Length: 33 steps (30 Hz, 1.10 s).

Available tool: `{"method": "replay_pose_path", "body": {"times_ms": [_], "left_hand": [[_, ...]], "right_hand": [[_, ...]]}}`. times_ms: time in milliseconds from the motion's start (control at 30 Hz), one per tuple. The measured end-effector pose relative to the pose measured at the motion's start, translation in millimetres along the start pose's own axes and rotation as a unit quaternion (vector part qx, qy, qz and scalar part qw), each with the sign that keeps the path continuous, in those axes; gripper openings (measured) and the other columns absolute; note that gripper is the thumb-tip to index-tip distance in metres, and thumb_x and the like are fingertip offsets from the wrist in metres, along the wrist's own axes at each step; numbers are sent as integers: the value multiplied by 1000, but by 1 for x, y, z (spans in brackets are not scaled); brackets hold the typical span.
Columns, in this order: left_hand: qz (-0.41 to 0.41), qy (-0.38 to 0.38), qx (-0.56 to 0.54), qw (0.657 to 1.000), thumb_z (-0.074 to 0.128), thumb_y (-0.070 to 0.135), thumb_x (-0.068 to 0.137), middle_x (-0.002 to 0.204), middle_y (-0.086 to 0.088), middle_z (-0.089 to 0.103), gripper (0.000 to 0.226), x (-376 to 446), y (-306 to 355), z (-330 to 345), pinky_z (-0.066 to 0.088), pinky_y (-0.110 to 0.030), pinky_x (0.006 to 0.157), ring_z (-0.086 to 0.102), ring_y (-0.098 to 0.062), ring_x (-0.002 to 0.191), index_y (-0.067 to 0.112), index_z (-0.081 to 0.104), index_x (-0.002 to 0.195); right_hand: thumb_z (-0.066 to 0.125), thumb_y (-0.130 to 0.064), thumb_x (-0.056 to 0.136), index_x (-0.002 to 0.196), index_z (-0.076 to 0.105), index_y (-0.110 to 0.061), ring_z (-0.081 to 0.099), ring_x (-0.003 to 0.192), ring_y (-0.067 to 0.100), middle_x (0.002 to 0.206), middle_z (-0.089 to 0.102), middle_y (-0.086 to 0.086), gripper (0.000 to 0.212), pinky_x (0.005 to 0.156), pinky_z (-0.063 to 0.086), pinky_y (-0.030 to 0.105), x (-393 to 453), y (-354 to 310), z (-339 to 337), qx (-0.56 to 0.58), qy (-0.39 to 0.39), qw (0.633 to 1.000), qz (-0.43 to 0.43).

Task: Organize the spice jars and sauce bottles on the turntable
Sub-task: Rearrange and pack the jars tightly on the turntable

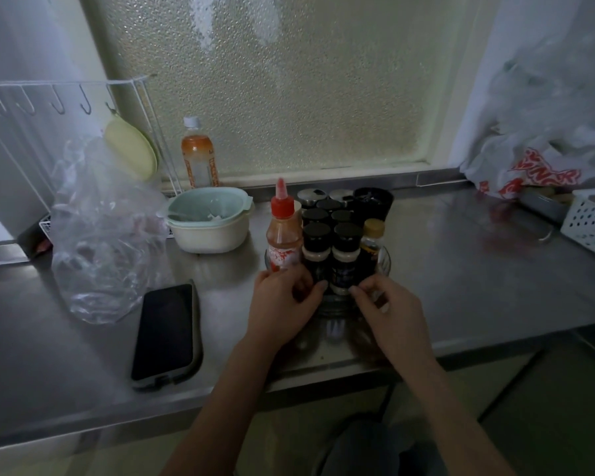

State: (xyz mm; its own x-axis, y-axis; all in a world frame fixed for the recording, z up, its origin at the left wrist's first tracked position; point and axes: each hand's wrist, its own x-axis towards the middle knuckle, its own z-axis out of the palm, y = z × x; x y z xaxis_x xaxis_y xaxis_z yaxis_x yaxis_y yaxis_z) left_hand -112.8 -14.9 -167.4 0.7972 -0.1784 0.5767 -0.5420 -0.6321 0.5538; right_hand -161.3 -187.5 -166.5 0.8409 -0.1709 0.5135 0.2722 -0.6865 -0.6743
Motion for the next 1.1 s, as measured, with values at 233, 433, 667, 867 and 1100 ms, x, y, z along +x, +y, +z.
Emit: {"method": "replay_pose_path", "body": {"times_ms": [233,433,667,867,1100], "left_hand": [[19,-75,-2,997,66,45,74,71,9,66,17,-2,-13,1,42,-44,86,59,-10,75,30,58,69],[6,-63,-8,998,69,37,75,61,9,56,24,27,-18,14,46,-45,77,52,-12,64,31,48,65],[-53,-46,32,997,72,35,75,66,10,53,27,76,-38,34,44,-45,86,49,-13,69,26,48,68],[-80,-25,61,995,71,38,76,66,8,54,29,110,-62,49,38,-39,87,55,-18,73,24,47,68],[-57,6,24,998,77,33,71,60,8,54,32,133,-93,50,49,-41,70,53,-15,60,24,48,61]], "right_hand": [[64,-14,82,77,59,-16,52,72,14,76,58,-1,8,63,42,26,6,12,4,-35,-59,997,-35],[62,-8,83,79,58,-12,51,72,18,78,57,4,7,64,37,30,46,24,17,-48,-91,995,-18],[50,-9,88,79,50,-13,45,75,14,85,54,9,10,65,36,30,105,40,51,-113,-113,986,-50],[46,-12,90,83,49,-10,49,79,19,94,59,11,9,65,39,31,148,51,84,-126,-117,984,-36],[48,-8,88,91,56,-11,55,88,19,103,59,12,9,75,46,32,172,56,114,-102,-104,989,-40]]}}
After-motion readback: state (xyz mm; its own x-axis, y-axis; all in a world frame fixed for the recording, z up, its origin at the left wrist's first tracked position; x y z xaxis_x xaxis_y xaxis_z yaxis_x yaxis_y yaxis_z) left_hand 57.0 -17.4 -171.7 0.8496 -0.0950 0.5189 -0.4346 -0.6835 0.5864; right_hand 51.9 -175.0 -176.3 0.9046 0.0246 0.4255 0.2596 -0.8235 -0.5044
